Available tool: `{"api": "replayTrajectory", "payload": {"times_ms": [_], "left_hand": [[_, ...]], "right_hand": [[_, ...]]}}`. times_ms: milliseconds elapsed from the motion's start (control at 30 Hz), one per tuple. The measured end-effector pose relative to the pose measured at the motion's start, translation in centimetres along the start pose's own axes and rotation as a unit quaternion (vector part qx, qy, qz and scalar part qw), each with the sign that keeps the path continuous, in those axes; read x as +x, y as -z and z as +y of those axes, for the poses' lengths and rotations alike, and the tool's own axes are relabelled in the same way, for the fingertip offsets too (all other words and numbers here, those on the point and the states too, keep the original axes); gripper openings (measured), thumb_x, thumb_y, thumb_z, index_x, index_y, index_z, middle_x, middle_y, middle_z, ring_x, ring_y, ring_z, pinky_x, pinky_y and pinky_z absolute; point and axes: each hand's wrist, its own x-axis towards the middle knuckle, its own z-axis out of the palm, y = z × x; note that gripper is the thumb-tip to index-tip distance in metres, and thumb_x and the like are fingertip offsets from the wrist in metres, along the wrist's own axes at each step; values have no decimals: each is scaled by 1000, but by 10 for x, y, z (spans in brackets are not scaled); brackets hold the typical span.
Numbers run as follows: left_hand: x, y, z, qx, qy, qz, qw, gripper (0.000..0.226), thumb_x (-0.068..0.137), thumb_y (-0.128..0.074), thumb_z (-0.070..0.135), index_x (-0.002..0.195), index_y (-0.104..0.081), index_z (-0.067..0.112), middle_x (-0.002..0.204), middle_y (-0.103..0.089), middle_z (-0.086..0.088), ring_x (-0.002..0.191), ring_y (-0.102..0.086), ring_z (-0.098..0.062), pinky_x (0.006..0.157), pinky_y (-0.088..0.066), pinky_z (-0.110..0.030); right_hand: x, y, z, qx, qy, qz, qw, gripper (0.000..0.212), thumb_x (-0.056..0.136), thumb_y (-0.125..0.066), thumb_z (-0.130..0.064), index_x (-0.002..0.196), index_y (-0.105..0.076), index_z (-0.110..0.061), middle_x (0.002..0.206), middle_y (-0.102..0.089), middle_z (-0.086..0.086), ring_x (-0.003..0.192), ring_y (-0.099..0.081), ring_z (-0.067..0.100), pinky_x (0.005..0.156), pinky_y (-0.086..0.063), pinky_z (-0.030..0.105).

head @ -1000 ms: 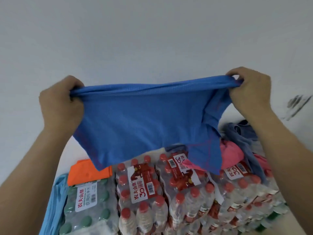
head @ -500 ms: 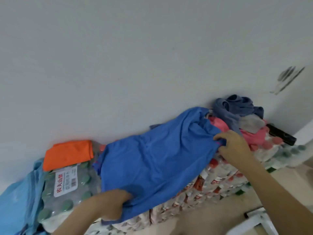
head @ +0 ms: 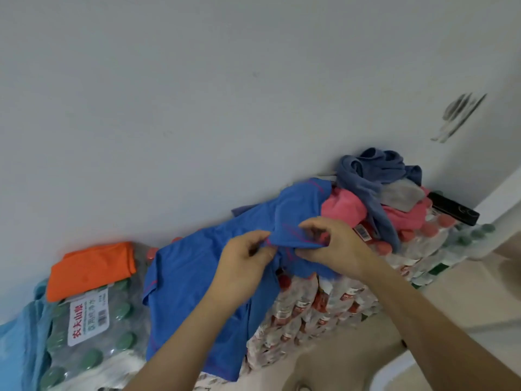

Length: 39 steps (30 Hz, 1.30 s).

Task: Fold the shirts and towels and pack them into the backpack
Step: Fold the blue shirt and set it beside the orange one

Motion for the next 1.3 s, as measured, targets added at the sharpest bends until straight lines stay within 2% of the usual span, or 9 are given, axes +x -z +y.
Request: {"api": "replayTrajectory", "payload": {"times_ms": [133, 433, 600, 733, 800, 933, 1067, 1200, 1300], "left_hand": [[8, 9, 13, -182, 114, 65, 974, 28, 96, -51, 20, 92, -62, -5, 96, -67, -27, 89, -63, -32, 88, -49, -52], [8, 25, 26, -306, 147, 132, 931, 22, 97, -46, 15, 100, -68, 15, 94, -74, -4, 84, -71, -15, 60, -55, -24], [4, 35, 27, -308, 122, 118, 936, 24, 95, -47, 13, 110, -66, 15, 105, -72, -7, 94, -69, -18, 67, -56, -26], [3, 53, 25, -305, 62, 89, 946, 42, 66, -69, 4, 108, -64, 3, 106, -69, -14, 97, -66, -27, 78, -55, -33], [4, 67, 28, -273, 71, 102, 954, 52, 50, -75, 13, 100, -59, 13, 97, -67, -9, 85, -64, -24, 69, -51, -31], [11, 77, 49, -32, 42, 24, 998, 73, 58, -79, 39, 124, -49, 30, 117, -63, 3, 106, -63, -9, 87, -52, -28], [16, 64, 65, 161, 50, -107, 980, 29, 78, -76, 32, 97, -67, 12, 74, -67, -7, 66, -65, -21, 62, -53, -37], [5, 92, 75, -10, 29, 6, 1000, 32, 74, -77, 28, 82, -68, -3, 71, -62, -15, 64, -56, -23, 59, -45, -33], [-12, 113, 97, -167, -5, 43, 985, 15, 69, -75, 4, 84, -76, 9, 86, -73, -10, 77, -69, -19, 65, -55, -27]], "right_hand": [[0, -15, 18, 166, -32, -70, 983, 32, 80, -77, -16, 110, -67, -17, 109, -69, -2, 104, -64, 13, 89, -53, 34], [24, -33, -2, 300, -29, -126, 945, 34, 79, -76, -18, 105, -66, 1, 107, -68, 23, 100, -66, 33, 91, -51, 51], [36, -34, -9, 376, -37, -77, 923, 20, 92, -56, -5, 101, -67, -19, 99, -72, 1, 93, -68, 14, 85, -53, 35], [41, -26, -27, 333, 35, -87, 938, 25, 99, -46, -9, 118, -57, -20, 111, -67, 2, 107, -63, 12, 90, -51, 25], [45, -20, -37, 265, 85, -97, 955, 16, 99, -48, -14, 113, -56, -13, 106, -66, 13, 104, -63, 24, 92, -51, 41], [49, -6, -72, 144, 149, -160, 965, 5, 92, -61, -23, 97, -60, -22, 87, -68, 13, 84, -65, 30, 79, -53, 48], [53, 15, -102, 106, 180, -188, 960, 23, 80, -75, -12, 95, -62, -24, 87, -68, -4, 75, -64, 5, 68, -51, 20], [57, 31, -94, 44, 121, -223, 966, 51, 77, -76, -10, 114, -50, -32, 102, -63, -13, 84, -62, -2, 71, -50, 16], [53, 15, -80, -10, 101, -189, 977, 29, 82, -65, -7, 99, -60, -29, 81, -65, -20, 69, -60, -6, 59, -44, 11]]}}
